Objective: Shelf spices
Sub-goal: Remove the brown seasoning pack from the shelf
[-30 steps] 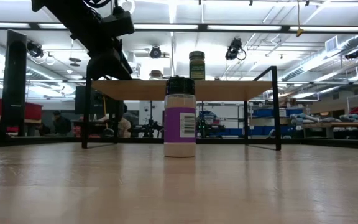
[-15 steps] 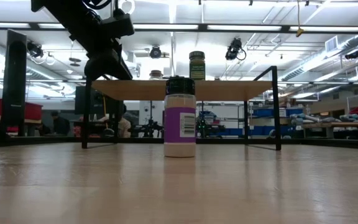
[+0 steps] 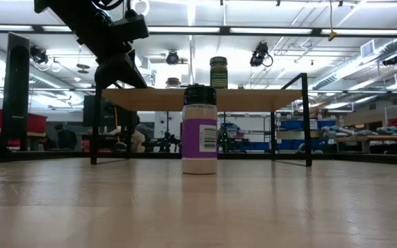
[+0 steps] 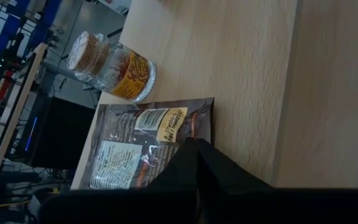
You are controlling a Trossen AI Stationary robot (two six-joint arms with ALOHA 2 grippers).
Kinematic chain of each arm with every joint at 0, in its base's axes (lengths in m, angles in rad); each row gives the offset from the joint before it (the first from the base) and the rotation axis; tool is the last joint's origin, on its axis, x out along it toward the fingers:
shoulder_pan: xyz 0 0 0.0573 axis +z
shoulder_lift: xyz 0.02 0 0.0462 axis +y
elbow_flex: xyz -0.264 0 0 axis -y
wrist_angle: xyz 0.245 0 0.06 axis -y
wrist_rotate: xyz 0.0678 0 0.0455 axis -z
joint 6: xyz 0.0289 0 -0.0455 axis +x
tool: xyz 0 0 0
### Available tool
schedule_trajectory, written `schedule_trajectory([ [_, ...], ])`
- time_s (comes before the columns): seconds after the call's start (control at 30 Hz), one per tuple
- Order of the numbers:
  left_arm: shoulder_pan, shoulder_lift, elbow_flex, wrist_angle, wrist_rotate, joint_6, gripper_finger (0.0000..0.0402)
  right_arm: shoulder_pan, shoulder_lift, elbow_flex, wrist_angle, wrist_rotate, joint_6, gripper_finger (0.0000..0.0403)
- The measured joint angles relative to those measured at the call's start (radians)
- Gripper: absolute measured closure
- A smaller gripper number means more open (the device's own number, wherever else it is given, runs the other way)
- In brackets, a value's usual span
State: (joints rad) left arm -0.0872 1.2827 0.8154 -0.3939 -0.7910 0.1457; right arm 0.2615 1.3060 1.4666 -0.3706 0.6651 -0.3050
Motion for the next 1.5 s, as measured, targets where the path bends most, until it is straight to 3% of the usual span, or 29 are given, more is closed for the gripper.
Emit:
schedule_trajectory([
  [0.47, -0.103, -0.01, 0.001, 0.119, -0.028, 0.049, 0.0401, 0.0, 0.0, 0.0, 0.0, 0.0, -0.001, 0.0183],
  [0.67, -0.179, -0.018, 0.073, 0.043, -0.103, 0.041, 0.0401, 0.0, 0.0, 0.0, 0.001, 0.0, -0.003, 0.0183],
  [0.8, -0.224, -0.018, 0.151, -0.069, -0.082, -0.014, 0.0401, 0.0, 0.0, 0.0, 0.002, 0.0, -0.003, 0.0183],
  [0.97, -0.276, -0.018, 0.242, -0.196, 0.095, -0.097, 0.0401, 0.0, 0.0, 0.0, 0.003, 0.0, -0.004, 0.0183],
  [1.33, -0.336, -0.019, 0.258, -0.201, 0.701, -0.237, 0.0401, 0.0, 0.0, 0.0, 0.003, -0.001, -0.013, 0.0183],
  [1.5, -0.322, -0.017, 0.185, -0.101, 0.762, -0.293, 0.0401, 0.0, 0.0, 0.0, 0.004, -0.006, -0.013, 0.0183],
])
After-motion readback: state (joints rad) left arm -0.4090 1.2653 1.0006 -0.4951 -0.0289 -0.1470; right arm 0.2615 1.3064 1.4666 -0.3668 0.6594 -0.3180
